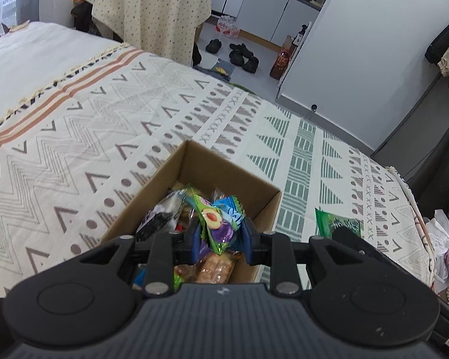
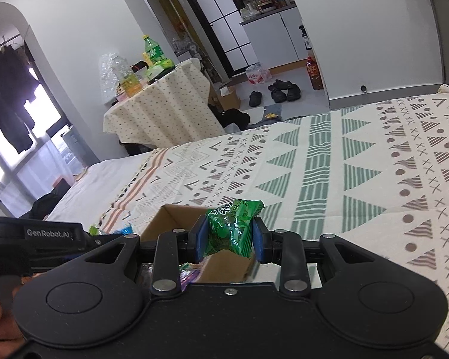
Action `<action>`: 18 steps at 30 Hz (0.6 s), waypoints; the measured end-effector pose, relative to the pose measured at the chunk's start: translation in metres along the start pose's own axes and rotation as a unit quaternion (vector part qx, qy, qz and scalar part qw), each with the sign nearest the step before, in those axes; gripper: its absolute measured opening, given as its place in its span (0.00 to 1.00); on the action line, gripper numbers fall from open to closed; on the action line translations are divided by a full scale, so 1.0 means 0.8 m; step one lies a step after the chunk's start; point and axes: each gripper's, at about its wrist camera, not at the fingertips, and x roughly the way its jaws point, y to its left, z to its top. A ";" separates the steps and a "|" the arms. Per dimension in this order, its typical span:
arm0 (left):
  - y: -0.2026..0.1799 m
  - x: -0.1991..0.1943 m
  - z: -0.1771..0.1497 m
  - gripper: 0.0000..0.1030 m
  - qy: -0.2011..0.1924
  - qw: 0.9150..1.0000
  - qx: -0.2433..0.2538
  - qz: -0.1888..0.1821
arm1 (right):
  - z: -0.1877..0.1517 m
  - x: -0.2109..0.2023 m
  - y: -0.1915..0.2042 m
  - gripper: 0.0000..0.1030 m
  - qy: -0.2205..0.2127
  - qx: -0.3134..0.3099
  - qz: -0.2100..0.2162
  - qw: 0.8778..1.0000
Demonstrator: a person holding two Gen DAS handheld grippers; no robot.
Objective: Organize snacks
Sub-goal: 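Carry both candies into the box and open both grippers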
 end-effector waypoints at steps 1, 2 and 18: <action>0.003 0.000 -0.002 0.26 0.004 1.000 -0.001 -0.002 | -0.002 0.000 0.004 0.30 0.001 -0.001 0.001 1.000; 0.005 0.000 -0.004 0.26 0.007 1.000 -0.002 -0.003 | -0.005 0.001 0.008 0.30 0.001 -0.002 0.002 1.000; 0.061 -0.006 -0.001 0.36 0.034 0.999 -0.013 0.001 | -0.029 0.017 0.062 0.30 0.022 -0.016 0.005 1.000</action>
